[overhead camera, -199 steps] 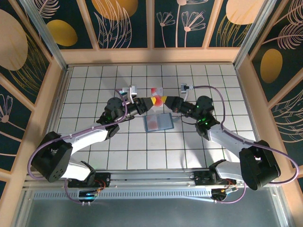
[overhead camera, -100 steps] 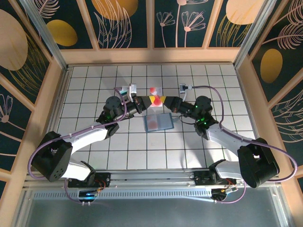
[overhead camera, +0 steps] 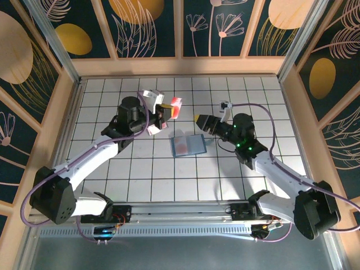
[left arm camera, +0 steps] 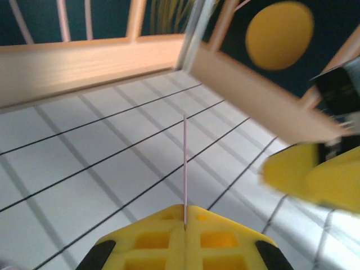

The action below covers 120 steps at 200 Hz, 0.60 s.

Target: Take the credit cards out of the card holder

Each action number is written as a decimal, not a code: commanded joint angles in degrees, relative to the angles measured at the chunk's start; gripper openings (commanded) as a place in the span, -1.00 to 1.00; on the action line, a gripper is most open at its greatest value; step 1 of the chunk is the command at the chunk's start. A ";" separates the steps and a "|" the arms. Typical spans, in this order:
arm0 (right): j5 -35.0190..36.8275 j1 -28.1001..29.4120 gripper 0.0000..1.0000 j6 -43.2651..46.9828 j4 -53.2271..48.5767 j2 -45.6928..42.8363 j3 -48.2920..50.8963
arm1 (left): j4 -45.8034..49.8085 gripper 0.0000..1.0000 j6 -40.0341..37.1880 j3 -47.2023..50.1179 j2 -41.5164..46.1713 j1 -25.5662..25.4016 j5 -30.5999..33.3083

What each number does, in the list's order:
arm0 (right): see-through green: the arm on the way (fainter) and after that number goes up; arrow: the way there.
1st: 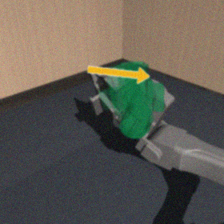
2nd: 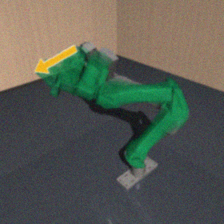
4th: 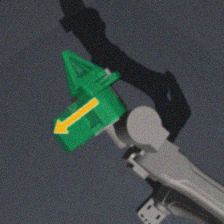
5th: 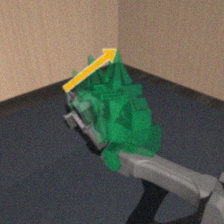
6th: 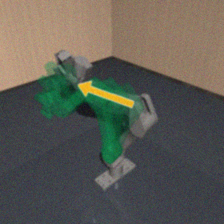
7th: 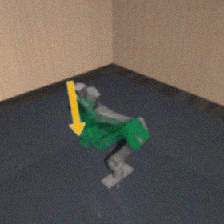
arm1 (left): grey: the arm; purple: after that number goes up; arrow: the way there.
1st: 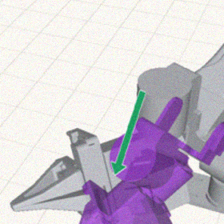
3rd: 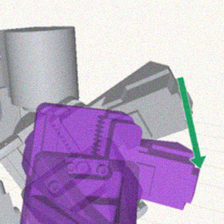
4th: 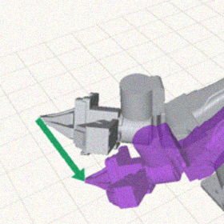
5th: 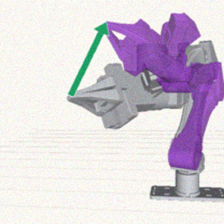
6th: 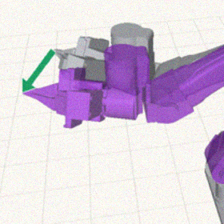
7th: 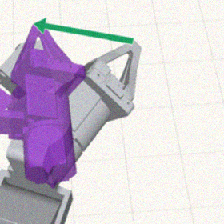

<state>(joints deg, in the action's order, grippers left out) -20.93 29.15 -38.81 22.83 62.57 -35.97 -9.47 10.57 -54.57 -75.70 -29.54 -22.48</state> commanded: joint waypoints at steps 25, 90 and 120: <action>12.96 0.21 0.44 4.78 -13.91 -5.14 -2.77 | 18.91 -1.00 -27.20 -6.98 -3.48 5.62 1.06; 20.64 0.21 0.99 4.50 -21.18 -7.00 -3.31 | 29.52 -1.00 -44.58 -14.37 -12.83 7.20 9.54; 22.86 0.17 0.99 4.18 -22.89 -5.96 -4.00 | 29.28 -1.00 -48.19 -14.86 -15.40 8.00 10.90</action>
<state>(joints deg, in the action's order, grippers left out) -2.46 29.15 -34.81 2.48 56.42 -37.47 16.86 -30.55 -67.42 -89.49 -22.39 -13.80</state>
